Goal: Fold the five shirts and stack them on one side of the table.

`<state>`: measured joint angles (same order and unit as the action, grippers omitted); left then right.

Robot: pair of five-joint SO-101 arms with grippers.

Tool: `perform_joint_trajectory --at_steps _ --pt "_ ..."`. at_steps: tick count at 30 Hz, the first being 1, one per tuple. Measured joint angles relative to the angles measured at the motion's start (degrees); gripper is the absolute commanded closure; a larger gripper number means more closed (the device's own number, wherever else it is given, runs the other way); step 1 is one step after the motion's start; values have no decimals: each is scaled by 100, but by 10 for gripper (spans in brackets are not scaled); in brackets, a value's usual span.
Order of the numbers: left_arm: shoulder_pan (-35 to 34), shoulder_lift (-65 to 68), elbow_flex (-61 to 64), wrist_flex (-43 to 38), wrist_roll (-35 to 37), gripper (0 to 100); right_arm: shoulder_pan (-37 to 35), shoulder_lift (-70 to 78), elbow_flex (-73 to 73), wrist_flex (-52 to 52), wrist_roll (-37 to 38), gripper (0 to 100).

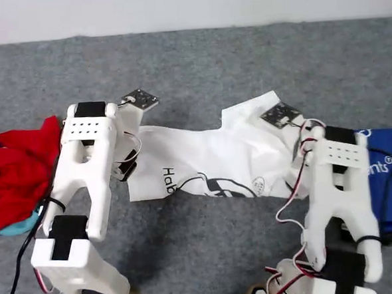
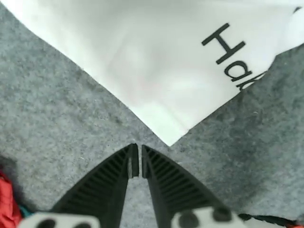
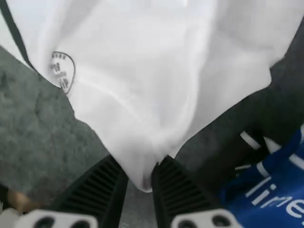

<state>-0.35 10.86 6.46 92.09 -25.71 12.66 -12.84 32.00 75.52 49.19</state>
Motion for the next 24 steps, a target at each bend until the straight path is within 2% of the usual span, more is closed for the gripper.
perform_joint_trajectory --at_steps 8,10,15,24 --pt "0 0 0 167 -325 987 378 0 0 -9 633 983" --pt "0 0 0 176 -325 987 378 0 105 -360 642 972" --pt "0 0 0 176 -334 987 422 0 809 -1196 651 860" --pt "0 9 0 -53 -378 986 1090 0 1064 -2462 668 858"
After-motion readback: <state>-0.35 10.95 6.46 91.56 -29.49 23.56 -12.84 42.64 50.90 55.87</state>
